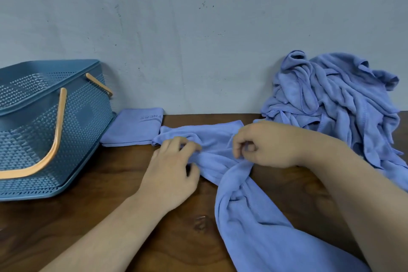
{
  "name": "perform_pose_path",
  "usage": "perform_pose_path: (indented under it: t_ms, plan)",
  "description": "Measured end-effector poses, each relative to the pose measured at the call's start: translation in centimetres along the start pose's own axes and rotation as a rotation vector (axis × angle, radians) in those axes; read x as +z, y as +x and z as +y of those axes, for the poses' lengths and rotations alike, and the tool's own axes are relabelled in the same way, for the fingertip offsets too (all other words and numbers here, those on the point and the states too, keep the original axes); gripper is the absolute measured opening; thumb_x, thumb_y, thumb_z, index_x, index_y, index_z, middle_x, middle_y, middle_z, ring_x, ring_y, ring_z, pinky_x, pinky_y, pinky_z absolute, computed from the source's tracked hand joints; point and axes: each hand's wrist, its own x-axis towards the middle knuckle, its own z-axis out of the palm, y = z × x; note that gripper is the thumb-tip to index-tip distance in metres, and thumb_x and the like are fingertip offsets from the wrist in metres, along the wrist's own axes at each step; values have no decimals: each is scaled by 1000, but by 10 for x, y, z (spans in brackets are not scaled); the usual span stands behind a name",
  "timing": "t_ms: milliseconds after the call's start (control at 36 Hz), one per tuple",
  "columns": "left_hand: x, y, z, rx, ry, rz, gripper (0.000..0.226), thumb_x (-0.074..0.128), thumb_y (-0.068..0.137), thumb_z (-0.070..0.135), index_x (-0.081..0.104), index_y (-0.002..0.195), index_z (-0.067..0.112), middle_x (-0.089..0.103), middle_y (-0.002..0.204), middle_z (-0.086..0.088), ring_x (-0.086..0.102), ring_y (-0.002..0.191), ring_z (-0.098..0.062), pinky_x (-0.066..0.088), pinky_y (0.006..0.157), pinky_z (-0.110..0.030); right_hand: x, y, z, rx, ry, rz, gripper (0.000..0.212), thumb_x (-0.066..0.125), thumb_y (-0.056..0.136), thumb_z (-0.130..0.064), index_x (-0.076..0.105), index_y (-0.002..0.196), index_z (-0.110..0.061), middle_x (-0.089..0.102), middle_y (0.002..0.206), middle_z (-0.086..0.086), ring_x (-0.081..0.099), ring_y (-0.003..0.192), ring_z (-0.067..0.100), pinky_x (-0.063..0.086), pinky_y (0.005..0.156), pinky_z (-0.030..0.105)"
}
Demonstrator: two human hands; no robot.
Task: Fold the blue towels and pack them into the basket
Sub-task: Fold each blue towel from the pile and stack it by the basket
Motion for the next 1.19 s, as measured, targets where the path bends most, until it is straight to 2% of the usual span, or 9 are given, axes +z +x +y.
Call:
perform_pose_path:
  t_ms: [139,306,417,556,667,750,833,944,1194]
  plan:
    - [2,2,-4,158,-39,-82,14,57,97,36,62,109,40,53,114,25,48,112,-7,39,97,-33,13,2,-25,-109,88,-177,33,68,100,-31,68,131,-41,68,120,-22,59,113,-2,46,97,17]
    - [-1,3,0,69,-130,-55,8,57,101,23,56,99,31,57,98,17,50,97,-8,40,87,-32,10,-1,-21,-109,197,-238,26,70,97,-19,77,116,-36,73,98,-5,64,80,14,53,79,33]
    - [-8,4,-4,-50,-326,75,15,38,92,28,51,86,23,55,88,8,50,93,-16,43,82,-37,-2,-8,-17,-60,174,-245,28,64,97,-10,80,110,-30,69,73,-14,54,60,1,41,63,16]
    - [-9,6,-9,-144,-396,239,20,36,92,29,46,79,17,51,82,4,49,89,-21,39,77,-37,-4,-10,-14,17,-27,-206,32,56,96,-12,79,99,-34,70,87,-15,60,76,1,46,70,14]
    - [-4,9,-13,-190,-305,138,24,49,101,38,50,84,21,55,87,6,50,91,-18,46,83,-44,-2,-7,-22,32,12,-147,27,53,104,-22,75,106,-36,59,67,-35,55,69,-10,42,69,11]
    - [-1,10,-13,-161,-257,122,15,57,102,37,57,92,26,57,96,12,49,99,-15,45,91,-42,4,-3,-36,35,90,-169,22,53,105,-44,70,101,-31,73,84,-19,62,71,-3,49,77,23]
    - [0,10,-15,-114,-258,111,13,56,101,43,59,96,31,60,102,14,52,105,-15,45,94,-42,17,-1,-44,125,23,-238,43,57,97,-58,64,103,-16,78,81,2,71,67,13,58,82,40]
    - [2,10,-14,-74,-200,81,6,60,103,34,62,102,28,64,107,12,53,107,-14,45,95,-38,25,3,-41,98,35,-299,10,61,95,-23,57,105,-22,78,75,1,74,74,17,61,84,45]
    - [3,10,-14,-167,-81,132,5,59,105,28,59,104,23,57,107,7,47,106,-17,40,89,-35,-22,-19,18,453,85,-299,25,49,94,-2,57,112,-17,78,86,12,77,74,27,62,67,34]
